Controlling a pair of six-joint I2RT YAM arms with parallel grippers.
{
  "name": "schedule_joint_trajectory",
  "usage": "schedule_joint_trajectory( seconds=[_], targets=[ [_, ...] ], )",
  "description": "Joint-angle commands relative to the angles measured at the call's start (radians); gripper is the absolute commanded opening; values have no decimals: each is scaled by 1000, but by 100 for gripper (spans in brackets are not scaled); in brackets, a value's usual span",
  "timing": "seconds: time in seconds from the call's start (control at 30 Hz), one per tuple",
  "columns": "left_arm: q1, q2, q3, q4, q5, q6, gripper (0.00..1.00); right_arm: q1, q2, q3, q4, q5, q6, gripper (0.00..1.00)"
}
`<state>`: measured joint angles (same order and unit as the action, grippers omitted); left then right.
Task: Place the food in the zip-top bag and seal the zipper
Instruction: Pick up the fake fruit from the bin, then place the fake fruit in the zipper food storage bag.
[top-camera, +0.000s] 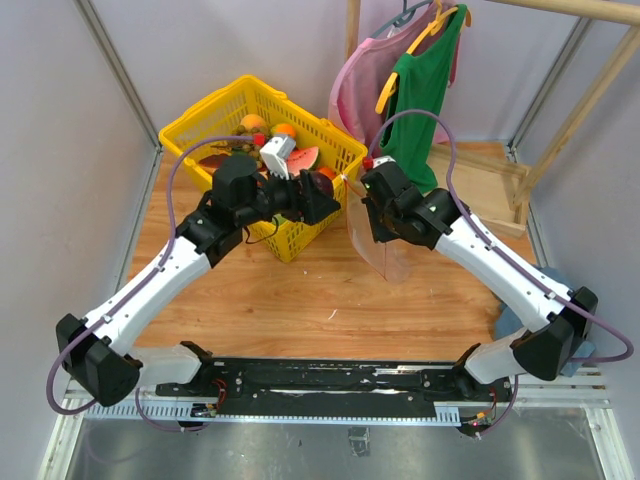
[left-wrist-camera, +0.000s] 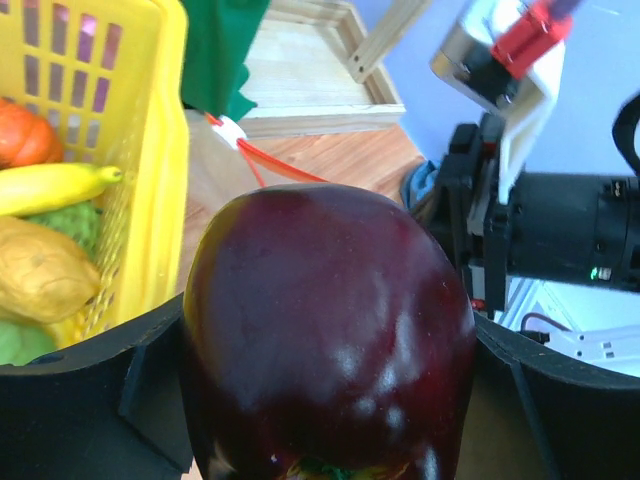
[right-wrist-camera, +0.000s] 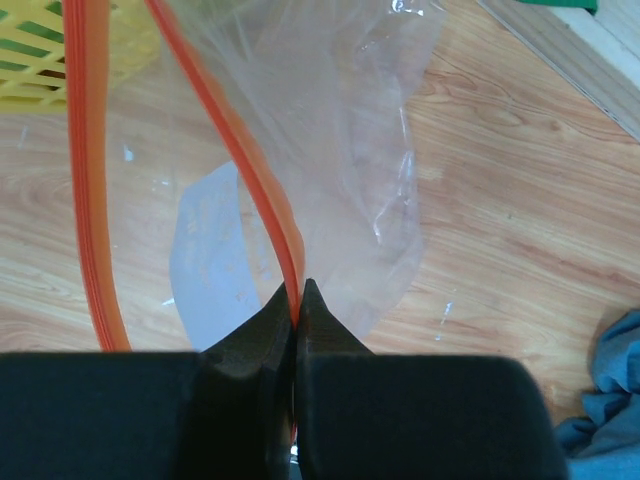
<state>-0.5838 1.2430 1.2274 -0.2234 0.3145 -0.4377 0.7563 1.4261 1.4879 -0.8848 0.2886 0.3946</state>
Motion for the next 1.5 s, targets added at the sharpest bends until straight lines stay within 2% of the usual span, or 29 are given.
schedule_joint_trajectory(
  seconds=[0.0,0.2,0.43,0.67,0.93,1.23,1.4,1.47],
  targets=[
    [-61,-67,-100,262,13,94,42,-11,7,50,35,-73,23,1],
    [-129,-115,-278,553,27,216,44,-12,-9,48,64,-141,3,1],
    [-141,-113,-328,678,69,315,45,-14,-30,45,72,-184,-17,1],
    [-155,-69,-372,793,100,343,46,-14,-47,28,84,-216,-38,1],
    [-164,-17,-430,774,69,377,46,-14,-69,-2,83,-184,-51,1],
    [-171,33,-429,600,27,507,47,-14,-82,-17,95,-186,-74,1],
    [-178,56,-385,497,14,580,54,-14,-84,-26,120,-230,-99,1],
    [-184,84,-345,431,6,605,60,-14,-84,-28,130,-250,-108,1]
  ],
)
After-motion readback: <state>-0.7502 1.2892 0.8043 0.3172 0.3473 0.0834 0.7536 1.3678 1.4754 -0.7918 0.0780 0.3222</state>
